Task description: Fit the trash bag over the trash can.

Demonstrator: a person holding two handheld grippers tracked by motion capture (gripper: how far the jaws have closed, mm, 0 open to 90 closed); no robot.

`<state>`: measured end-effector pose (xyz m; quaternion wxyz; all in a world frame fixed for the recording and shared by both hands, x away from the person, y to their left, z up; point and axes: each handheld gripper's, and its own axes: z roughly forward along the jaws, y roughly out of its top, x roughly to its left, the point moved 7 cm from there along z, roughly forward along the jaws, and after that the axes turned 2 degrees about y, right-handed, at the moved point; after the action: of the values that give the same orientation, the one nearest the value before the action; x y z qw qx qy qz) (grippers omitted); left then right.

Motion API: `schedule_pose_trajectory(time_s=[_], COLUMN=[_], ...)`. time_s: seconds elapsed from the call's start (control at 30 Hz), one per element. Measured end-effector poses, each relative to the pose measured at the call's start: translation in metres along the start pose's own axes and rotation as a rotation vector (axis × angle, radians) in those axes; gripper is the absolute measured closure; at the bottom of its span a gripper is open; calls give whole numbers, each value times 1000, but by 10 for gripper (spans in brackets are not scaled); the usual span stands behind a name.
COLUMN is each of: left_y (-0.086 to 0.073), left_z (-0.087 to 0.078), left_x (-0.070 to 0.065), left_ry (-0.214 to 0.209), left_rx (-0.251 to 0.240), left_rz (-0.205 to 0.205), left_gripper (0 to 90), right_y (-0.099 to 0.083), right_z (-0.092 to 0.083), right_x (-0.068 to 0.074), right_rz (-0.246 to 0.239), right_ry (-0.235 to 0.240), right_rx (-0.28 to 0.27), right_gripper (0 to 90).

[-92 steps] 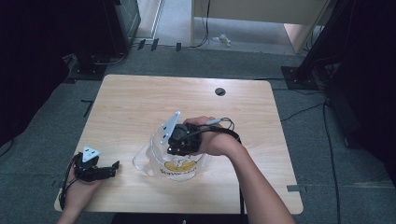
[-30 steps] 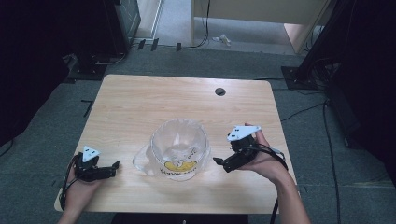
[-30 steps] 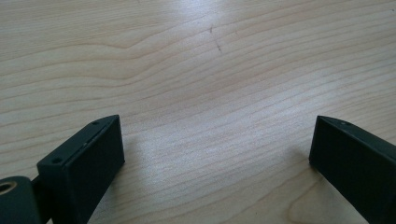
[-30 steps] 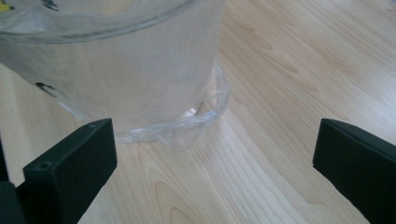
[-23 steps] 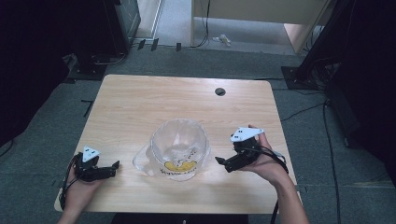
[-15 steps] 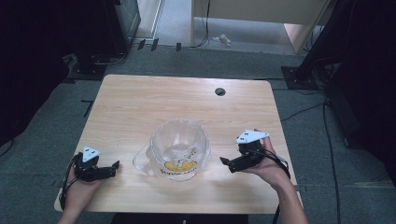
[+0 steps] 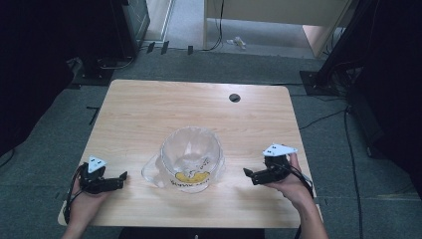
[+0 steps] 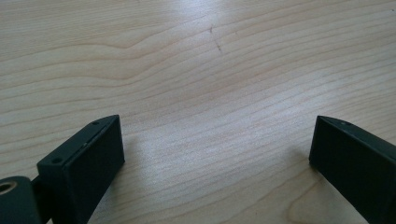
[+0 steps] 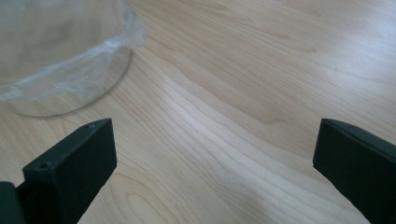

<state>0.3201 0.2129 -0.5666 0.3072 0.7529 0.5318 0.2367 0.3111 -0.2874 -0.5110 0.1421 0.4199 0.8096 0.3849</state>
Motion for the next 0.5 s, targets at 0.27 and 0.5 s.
schedule_pose_trajectory(time_s=[0.27,0.5], left_y=[0,0], left_z=[0,0], left_x=[0,0], left_ry=[0,0], left_rx=[1,0], left_rz=[1,0], left_gripper=[26,25], right_y=[-23,-41], right_z=[0,-3], right_x=[-16,-29], right_rz=[69,107], right_ry=[-37,-71], right_rx=[10,14], right_gripper=[0,0])
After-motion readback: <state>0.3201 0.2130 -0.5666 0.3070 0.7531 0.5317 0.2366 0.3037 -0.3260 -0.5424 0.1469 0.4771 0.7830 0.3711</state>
